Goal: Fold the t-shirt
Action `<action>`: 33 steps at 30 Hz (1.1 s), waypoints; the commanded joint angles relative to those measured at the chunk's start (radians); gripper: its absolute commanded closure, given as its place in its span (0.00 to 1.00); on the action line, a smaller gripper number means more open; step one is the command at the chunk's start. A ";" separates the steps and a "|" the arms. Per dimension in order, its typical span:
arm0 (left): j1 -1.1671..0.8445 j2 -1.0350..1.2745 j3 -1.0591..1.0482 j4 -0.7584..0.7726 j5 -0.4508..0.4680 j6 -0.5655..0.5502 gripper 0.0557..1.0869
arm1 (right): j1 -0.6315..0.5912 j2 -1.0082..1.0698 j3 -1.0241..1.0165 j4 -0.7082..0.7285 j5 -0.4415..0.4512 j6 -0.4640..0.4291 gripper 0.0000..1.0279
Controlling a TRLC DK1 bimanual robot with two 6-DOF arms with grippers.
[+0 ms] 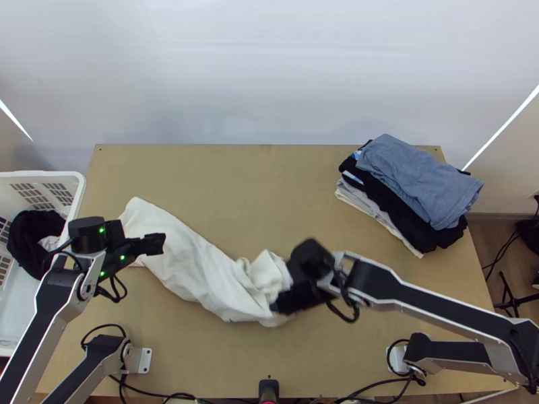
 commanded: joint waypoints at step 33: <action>-0.037 0.400 0.320 -0.036 -0.023 0.047 0.05 | -0.386 -0.108 -0.412 0.485 0.069 -0.158 0.24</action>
